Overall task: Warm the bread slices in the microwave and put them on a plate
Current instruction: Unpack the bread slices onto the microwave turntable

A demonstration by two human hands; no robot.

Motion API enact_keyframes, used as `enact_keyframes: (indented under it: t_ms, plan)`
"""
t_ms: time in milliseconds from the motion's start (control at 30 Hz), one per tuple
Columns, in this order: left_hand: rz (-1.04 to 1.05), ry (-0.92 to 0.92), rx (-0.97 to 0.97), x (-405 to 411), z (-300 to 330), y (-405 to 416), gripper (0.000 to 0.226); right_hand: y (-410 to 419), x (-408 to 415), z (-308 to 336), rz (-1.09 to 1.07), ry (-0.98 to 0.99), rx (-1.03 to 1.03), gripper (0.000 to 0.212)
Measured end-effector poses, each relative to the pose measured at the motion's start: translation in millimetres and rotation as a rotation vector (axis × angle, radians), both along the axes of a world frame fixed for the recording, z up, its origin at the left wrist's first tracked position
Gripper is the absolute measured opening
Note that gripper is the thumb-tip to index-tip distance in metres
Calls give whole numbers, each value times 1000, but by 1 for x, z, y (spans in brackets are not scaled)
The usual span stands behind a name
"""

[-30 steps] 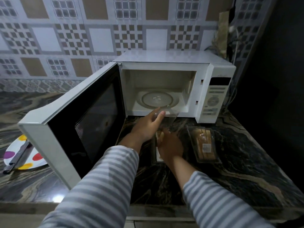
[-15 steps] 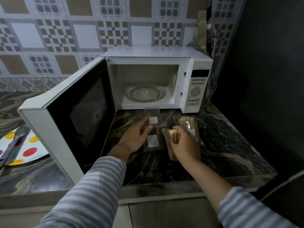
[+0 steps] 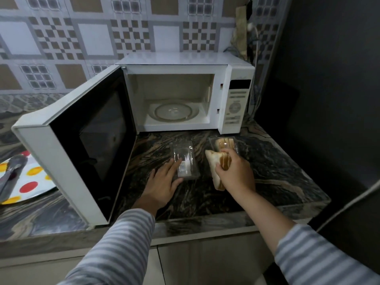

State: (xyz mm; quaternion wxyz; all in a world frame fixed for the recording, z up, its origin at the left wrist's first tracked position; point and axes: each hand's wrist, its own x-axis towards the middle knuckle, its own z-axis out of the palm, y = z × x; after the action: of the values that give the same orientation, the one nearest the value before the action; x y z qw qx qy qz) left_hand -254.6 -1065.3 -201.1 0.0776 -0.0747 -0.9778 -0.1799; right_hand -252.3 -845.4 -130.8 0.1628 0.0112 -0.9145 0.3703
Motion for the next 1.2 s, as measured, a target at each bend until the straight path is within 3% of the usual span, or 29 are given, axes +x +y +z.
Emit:
enact_keyframes:
  t_ms: [133,300,500,600,733,833,933,1200]
  plan:
    - [-1,1,18,2,4,-1,64,-8,-17,15,17,-5,-4,38]
    - [101,76,218,-10,29,1,56,-21,-51,48,76,-11,-16,33]
    - [213,161,245,-56,47,-16,51,-43,-121,80,152,-48,-5,33]
    - [243,127,232,-90,35,-30,48,-58,-164,86,196,-82,-13,37]
    - [254,107,140,-127,9,-51,74,-80,-223,85,219,-101,19,32]
    - [242,129,59,-140,-14,-64,71,-106,-262,77,223,-115,62,27]
    - [219,62,4,-147,-24,-69,77,-138,-293,70,212,-142,106,36]
    - [228,87,51,-146,-24,-70,66,-199,-340,58,374,-163,146,40]
